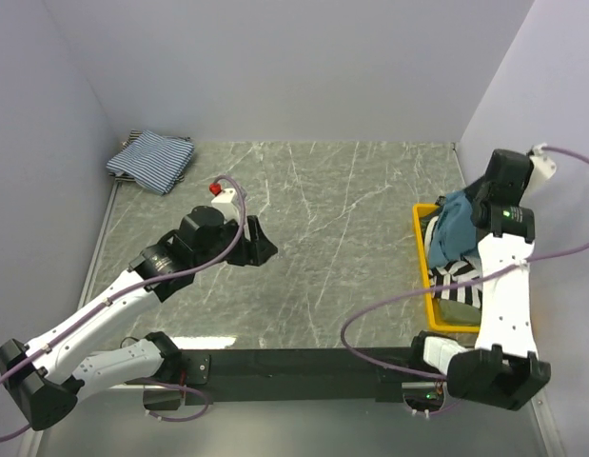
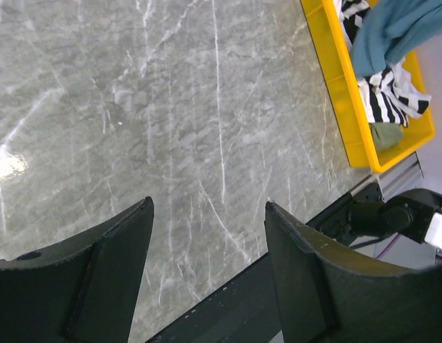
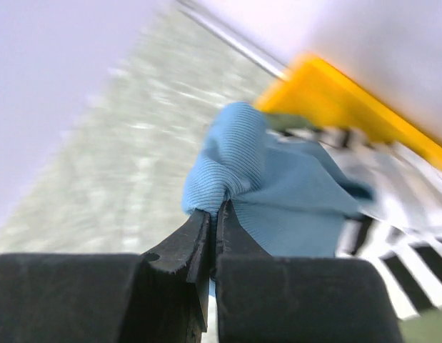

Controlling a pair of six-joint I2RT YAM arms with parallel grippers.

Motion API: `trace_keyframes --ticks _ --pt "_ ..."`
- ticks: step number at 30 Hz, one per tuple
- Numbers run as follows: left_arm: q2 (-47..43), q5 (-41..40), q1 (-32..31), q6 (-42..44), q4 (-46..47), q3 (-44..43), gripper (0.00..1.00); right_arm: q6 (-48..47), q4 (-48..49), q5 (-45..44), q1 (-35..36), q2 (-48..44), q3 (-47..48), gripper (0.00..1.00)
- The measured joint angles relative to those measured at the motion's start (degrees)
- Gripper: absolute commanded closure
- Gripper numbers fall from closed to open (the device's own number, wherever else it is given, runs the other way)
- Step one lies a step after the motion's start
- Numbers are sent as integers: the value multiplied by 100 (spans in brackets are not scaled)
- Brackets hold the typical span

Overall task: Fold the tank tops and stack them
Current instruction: Grab the tank top from the pile, then move the tank top to the center of the board, then flatten the tank top out

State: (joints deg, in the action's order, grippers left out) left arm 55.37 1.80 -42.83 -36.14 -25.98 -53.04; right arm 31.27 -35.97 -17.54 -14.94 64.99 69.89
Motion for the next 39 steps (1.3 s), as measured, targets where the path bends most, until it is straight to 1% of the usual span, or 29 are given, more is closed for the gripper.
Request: trace_keyframes --ticks 2,3,7,11,15,16,17,18,19,21,22,26,27,29,30,32,34,39 --pt "-2 15 87 9 11 0 31 -28 -85 103 238 -107 411 100" --pt "-2 17 129 11 17 0 31 -31 -136 127 485 -138 658 100" --pt "-2 33 260 7 48 0 32 0 -258 96 1845 -129 1449 100" --pt "-17 31 348 -13 83 0 32 160 -269 149 3154 -15 1784 100" --pt "-131 -13 431 -96 111 0 31 378 -264 175 4172 214 1840 100" --pt "-175 -20 450 -105 116 0 31 417 -264 223 4356 271 1840 98" --pt "-214 -24 466 -118 122 0 31 485 -251 295 4553 343 1829 90" --pt "-243 -31 479 -129 129 0 31 527 -238 367 4651 372 1803 70" --pt "-264 -35 494 -144 133 0 31 623 -153 444 4717 380 1711 60" --pt "-267 -33 520 -199 155 11 31 686 -13 555 4719 396 1504 42" --pt "-260 -24 531 -223 186 37 31 723 28 610 4684 437 1397 39" --pt "-138 35 546 -358 354 221 34 734 219 697 4546 872 1054 37" --pt "-90 70 551 -404 444 317 38 732 282 704 4527 1001 903 37" --pt "7 153 553 -535 592 560 44 726 387 737 4527 1147 487 38" --pt "35 188 553 -581 651 695 52 723 402 763 4533 1169 264 39" --pt "68 260 553 -745 732 1012 57 723 481 763 4618 1123 -221 40" --pt "68 319 553 -863 837 1296 60 741 529 662 4859 1038 -699 41" --pt "101 540 557 -1078 1143 1827 64 1056 612 404 5899 848 -1797 44"
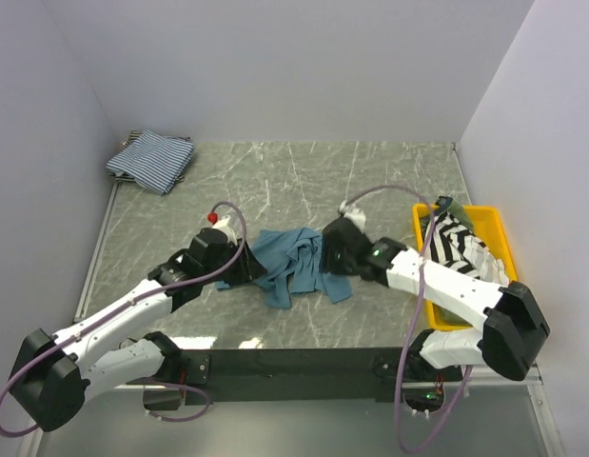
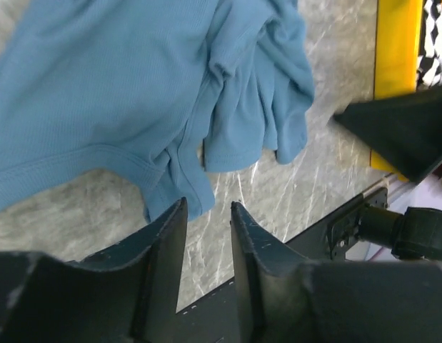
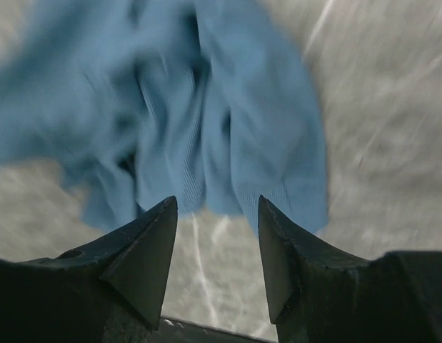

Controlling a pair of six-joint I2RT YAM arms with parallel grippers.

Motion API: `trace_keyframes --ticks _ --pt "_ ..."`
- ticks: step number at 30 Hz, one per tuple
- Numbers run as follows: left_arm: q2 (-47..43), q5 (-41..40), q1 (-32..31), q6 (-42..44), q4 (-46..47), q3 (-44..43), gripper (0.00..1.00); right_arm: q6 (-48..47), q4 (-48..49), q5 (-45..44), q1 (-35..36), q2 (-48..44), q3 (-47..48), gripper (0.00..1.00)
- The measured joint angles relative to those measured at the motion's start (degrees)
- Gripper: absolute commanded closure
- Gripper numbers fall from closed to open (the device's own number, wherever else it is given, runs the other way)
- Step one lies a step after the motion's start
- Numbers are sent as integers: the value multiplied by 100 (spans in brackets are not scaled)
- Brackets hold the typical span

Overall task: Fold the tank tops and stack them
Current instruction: Flatten the tank top out

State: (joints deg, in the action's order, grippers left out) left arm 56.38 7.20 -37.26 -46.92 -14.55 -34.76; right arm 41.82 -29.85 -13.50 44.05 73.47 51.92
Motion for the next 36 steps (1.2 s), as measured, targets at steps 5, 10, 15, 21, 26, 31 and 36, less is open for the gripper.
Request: trace_keyframes --ticks 5,10,15,21,26,31,36 --pt "363 190 -153 -188 474 452 62 380 -120 -262 916 153 -511 45" --pt "782 177 -758 -332 769 577 46 682 -319 -852 1331 678 -505 44" --pt "1147 70 -1078 -402 1117 575 38 837 -575 -1314 1384 997 -505 40" --pt "1884 -216 -1132 -422 1325 479 42 903 -619 -1609 1381 1217 -505 39" --pt "2321 -498 -1130 -518 1327 197 68 894 -566 -1631 1342 1497 -507 53" --pt "2651 -702 -682 -564 1259 -81 99 785 -417 -1563 1169 1471 -511 100" --pt "2669 -688 879 -638 1172 -232 99 634 -695 -1541 1071 1025 -308 100"
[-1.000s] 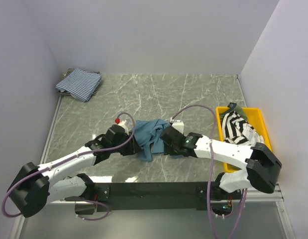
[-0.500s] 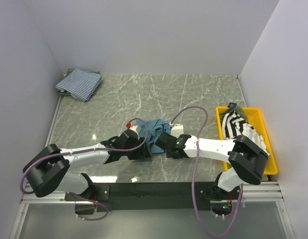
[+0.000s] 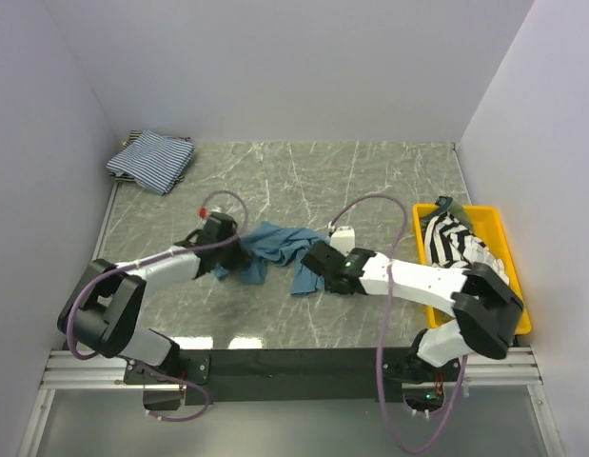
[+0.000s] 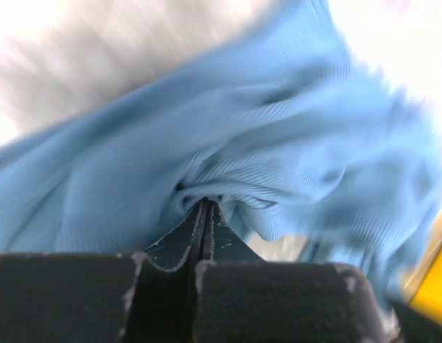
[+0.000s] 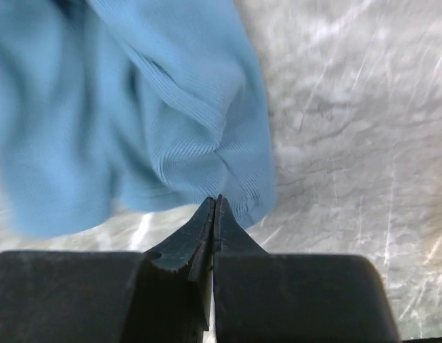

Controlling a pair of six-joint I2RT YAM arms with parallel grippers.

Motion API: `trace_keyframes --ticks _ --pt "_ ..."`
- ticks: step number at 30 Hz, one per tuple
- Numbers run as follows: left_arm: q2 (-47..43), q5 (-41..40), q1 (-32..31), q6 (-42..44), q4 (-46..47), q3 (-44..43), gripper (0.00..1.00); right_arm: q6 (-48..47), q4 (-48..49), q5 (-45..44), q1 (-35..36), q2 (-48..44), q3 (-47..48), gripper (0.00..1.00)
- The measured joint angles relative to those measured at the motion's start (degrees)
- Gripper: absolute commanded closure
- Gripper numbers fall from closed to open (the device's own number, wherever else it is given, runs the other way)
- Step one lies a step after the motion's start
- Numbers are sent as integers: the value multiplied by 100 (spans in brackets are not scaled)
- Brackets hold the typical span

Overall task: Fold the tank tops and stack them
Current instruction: Flatten the tank top out

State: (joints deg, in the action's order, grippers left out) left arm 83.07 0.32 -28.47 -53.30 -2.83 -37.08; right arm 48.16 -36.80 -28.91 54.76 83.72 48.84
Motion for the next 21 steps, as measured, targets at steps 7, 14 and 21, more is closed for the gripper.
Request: trace_keyframes --ticks 7,14,21 --pt "-181 17 1469 -387 -4 -452 99 -389 -514 26 -483 -1261 933 100" --pt "433 0 1993 -640 -94 -2000 99 -894 -535 452 -1687 -1790 942 100" --pt "2140 175 1996 -254 -317 -4406 75 -1154 -516 678 -2273 -1759 658 100"
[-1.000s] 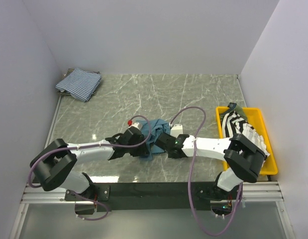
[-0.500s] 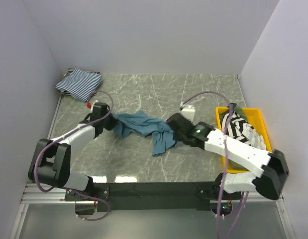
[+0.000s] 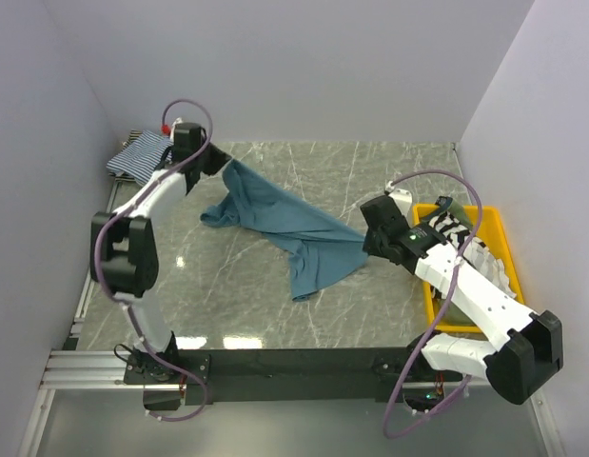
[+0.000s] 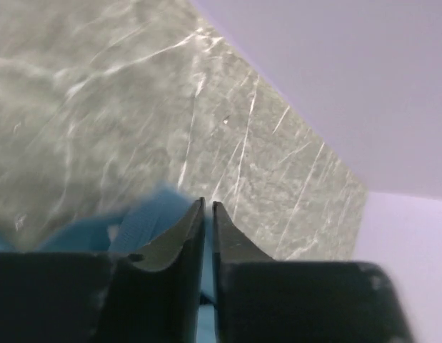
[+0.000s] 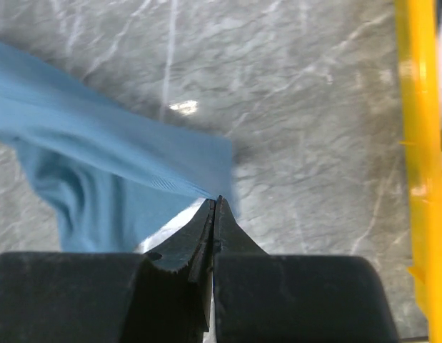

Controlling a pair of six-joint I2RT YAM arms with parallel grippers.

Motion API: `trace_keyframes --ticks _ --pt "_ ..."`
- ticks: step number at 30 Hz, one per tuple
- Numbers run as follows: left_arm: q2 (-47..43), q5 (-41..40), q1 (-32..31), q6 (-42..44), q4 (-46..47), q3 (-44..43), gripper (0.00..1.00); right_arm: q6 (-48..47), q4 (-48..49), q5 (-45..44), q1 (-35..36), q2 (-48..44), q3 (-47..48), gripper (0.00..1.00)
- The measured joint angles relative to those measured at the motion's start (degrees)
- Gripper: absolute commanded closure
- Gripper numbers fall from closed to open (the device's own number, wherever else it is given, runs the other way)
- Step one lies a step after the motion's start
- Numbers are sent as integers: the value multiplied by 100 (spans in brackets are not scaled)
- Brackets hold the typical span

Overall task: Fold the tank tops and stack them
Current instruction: Flatten the tank top out

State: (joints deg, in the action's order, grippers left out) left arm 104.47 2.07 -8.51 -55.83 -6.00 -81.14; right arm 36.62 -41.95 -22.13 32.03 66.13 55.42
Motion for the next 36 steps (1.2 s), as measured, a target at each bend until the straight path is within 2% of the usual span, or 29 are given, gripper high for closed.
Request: trace_keyframes --ticks 1,2,5,7,10,14,15,20,23,28,30,31,34,36 --pt "203 116 -7 107 -83 -269 66 -33 17 0 -61 0 -28 100" --pt "393 223 -26 221 -90 -481 52 -46 13 -9 -101 4 -39 100" --pt "398 328 -149 457 -90 -262 41 -81 42 -44 -162 57 -59 100" --pt "105 299 -354 562 -76 256 41 -127 44 -85 -201 125 -61 100" --pt "-732 258 -905 570 33 1360 48 -247 44 -129 -428 199 -55 100" --pt "-2061 258 -1904 549 83 2621 73 -444 55 -151 -975 223 109 100" --pt "-2306 258 -2146 549 120 2824 76 -472 50 -140 -1049 225 190 100" --pt "-2994 245 -2957 531 400 3882 79 -549 68 98 -1182 227 944 100" --pt "-3088 271 -3287 511 535 4400 81 -597 28 210 -1176 278 1635 100" --pt "-2730 308 -4094 562 903 4516 74 -671 42 205 -1178 481 2562 100" --pt "-2468 319 -4441 573 1069 4435 65 -686 31 205 -1178 544 2636 100" --pt "-2275 330 -4634 581 1189 4356 58 -691 17 210 -1178 575 2638 100" --pt "-1628 426 -4977 603 1567 4063 50 -688 -138 260 -1176 723 2695 100" --pt "-1257 511 -5058 557 1869 3928 49 -688 -302 284 -1121 831 2881 100"
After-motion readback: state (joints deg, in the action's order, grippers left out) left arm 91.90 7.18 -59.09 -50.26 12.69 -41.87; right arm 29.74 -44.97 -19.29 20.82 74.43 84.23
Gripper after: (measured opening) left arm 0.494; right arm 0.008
